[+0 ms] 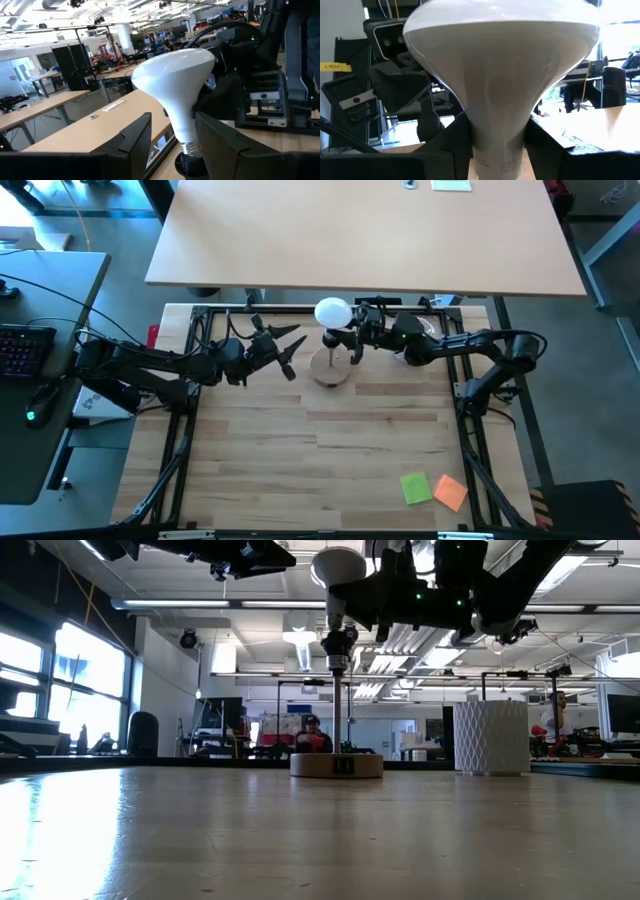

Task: Screw lightbulb
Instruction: Insert the lightbulb into the lamp

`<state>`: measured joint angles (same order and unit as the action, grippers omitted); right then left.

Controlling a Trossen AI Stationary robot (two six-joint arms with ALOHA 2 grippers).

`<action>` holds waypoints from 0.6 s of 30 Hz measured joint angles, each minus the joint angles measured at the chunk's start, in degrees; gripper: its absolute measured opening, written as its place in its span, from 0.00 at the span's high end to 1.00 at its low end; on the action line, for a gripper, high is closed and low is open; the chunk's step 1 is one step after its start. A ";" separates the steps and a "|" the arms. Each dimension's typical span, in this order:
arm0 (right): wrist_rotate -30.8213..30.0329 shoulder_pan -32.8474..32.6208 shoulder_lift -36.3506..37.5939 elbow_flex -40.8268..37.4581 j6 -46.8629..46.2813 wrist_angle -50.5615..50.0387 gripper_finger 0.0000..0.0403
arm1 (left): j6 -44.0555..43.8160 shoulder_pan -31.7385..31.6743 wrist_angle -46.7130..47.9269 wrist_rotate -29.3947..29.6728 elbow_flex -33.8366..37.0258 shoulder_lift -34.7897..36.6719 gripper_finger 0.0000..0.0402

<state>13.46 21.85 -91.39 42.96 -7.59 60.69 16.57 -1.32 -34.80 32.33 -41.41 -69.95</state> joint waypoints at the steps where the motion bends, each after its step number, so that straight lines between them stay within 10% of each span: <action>1: -0.01 0.00 0.00 0.00 0.00 -0.27 0.64 | -0.01 -0.02 0.06 0.01 0.00 0.00 0.63; 18: -1.78 0.70 1.33 -3.89 0.33 2.92 0.64 | -1.53 -0.03 2.88 0.06 -0.02 0.00 0.63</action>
<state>11.68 22.55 -90.06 39.07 -7.27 63.60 15.04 -1.35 -31.92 32.39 -41.43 -69.95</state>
